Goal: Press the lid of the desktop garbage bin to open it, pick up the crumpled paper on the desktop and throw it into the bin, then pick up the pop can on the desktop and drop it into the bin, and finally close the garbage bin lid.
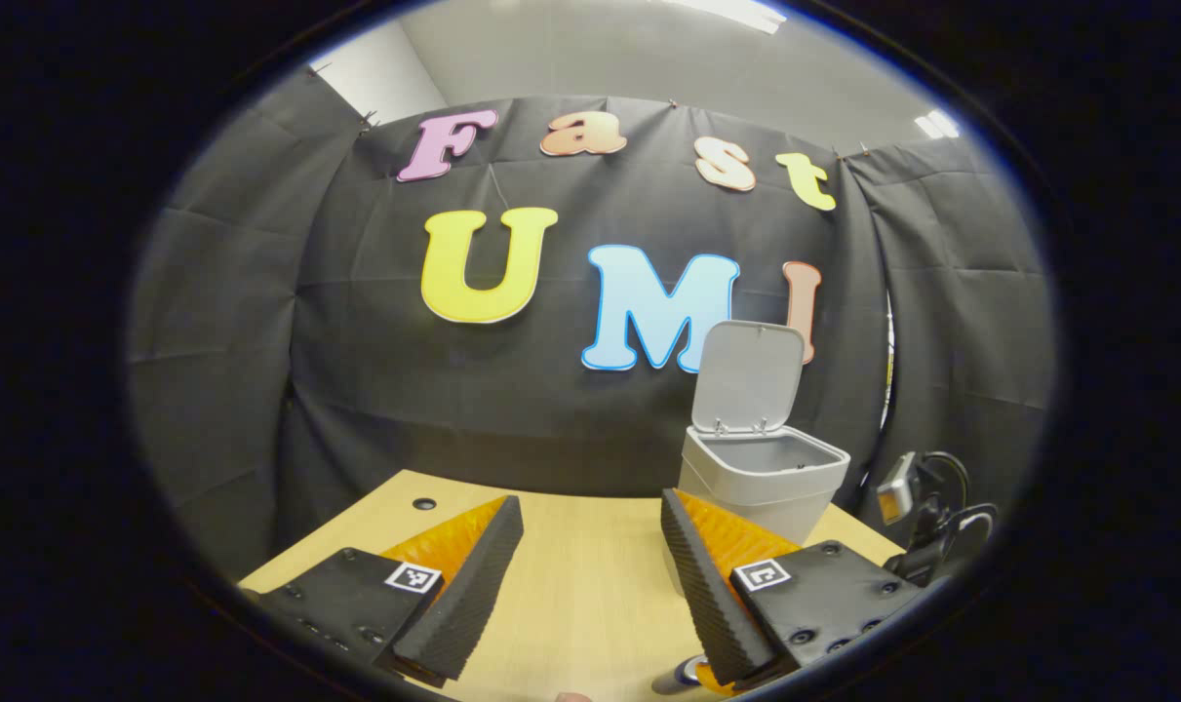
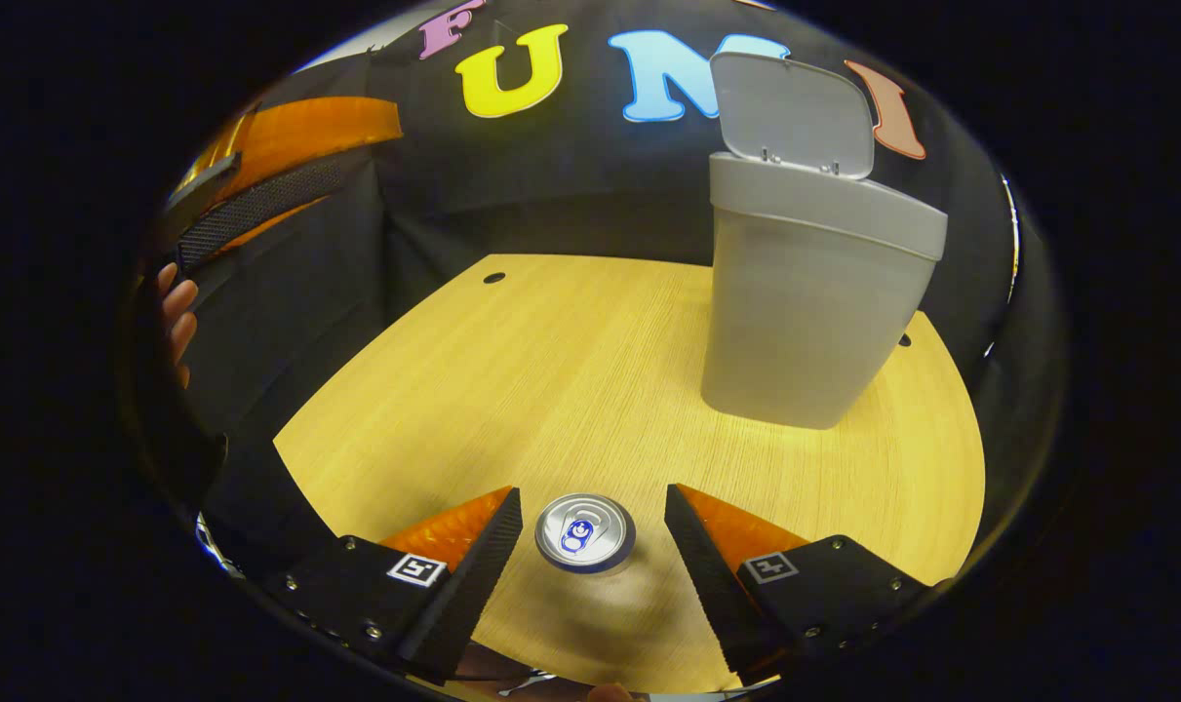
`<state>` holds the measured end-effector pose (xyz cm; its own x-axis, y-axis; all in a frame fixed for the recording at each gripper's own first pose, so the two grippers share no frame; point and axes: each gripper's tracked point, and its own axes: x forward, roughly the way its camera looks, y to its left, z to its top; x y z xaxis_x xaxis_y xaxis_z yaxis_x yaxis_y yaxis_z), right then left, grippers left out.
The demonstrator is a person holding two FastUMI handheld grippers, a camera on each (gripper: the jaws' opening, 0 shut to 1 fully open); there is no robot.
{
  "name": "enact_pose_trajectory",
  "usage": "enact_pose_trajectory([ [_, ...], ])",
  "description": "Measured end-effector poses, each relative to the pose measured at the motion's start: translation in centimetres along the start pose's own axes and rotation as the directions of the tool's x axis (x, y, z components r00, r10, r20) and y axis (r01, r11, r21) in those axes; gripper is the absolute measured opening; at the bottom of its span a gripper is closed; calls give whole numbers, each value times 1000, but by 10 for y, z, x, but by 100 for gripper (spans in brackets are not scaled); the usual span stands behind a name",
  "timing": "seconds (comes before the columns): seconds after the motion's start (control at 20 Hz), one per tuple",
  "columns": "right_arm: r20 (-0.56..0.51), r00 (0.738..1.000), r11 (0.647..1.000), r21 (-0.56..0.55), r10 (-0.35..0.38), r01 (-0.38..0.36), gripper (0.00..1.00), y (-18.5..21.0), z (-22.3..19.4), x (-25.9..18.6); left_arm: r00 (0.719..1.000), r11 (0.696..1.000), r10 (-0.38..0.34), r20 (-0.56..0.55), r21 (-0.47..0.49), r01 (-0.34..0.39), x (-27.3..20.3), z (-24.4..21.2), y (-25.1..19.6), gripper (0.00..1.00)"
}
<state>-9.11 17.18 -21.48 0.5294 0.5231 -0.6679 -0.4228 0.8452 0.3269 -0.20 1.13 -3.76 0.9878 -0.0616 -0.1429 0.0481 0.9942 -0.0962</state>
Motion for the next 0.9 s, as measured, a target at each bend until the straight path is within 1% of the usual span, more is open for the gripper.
enact_pose_trajectory([
  [0.05,-18,1000,1000,5,5,-5,95,2,-3,2,1000,1000,-3,-6,-7,2,0,-2,0,92],
  [0.2,-63,998,1000,10,9,-9,96,5,-15,8,1000,1000,0,-16,-12,0,-2,-5,2,96],
  [0.25,-73,997,1000,9,7,-6,96,5,-16,10,1000,1000,2,-17,-11,-2,-3,-5,4,94],
  [0.35,-96,995,1000,8,1,0,96,3,-18,21,1000,1000,10,-19,-6,-10,-3,-7,8,94],
  [0.4,-108,994,1000,6,-5,6,96,3,-21,23,1000,1000,12,-22,-6,-12,-3,-7,10,92],
  [0.45,-121,993,1000,0,-12,12,96,2,-24,25,1000,1000,17,-25,-6,-17,-3,-8,12,94],
  [0.5,-133,991,1000,-11,-23,22,96,0,-28,28,999,1000,20,-28,-6,-20,-3,-8,14,92],
  [0.55,-145,989,999,-27,-36,33,96,-2,-30,30,999,1000,23,-31,-6,-23,-4,-9,15,92],
  [0.6,-155,987,998,-40,-45,39,92,-2,-33,31,999,1000,25,-32,-7,-25,-4,-9,16,94],
  [0.65,-160,986,998,-50,-53,45,96,-4,-35,32,999,1000,27,-32,-7,-28,-5,-9,17,94],
  [0.7,-164,985,997,-60,-59,50,96,-4,-36,31,999,1000,31,-34,-5,-31,-6,-10,18,92],
  [0.75,-164,984,996,-68,-62,52,95,-5,-36,31,999,999,34,-35,-4,-34,-6,-11,20,94],
  [0.8,-163,984,996,-73,-65,54,96,-5,-36,32,999,999,36,-37,-4,-36,-7,-11,20,92],
  [0.85,-161,985,996,-75,-64,53,95,-5,-37,32,999,999,37,-37,-5,-38,-8,-11,21,92],
  [0.9,-157,985,995,-76,-73,62,92,-6,-36,33,998,999,40,-37,-5,-41,-9,-11,23,92],
])
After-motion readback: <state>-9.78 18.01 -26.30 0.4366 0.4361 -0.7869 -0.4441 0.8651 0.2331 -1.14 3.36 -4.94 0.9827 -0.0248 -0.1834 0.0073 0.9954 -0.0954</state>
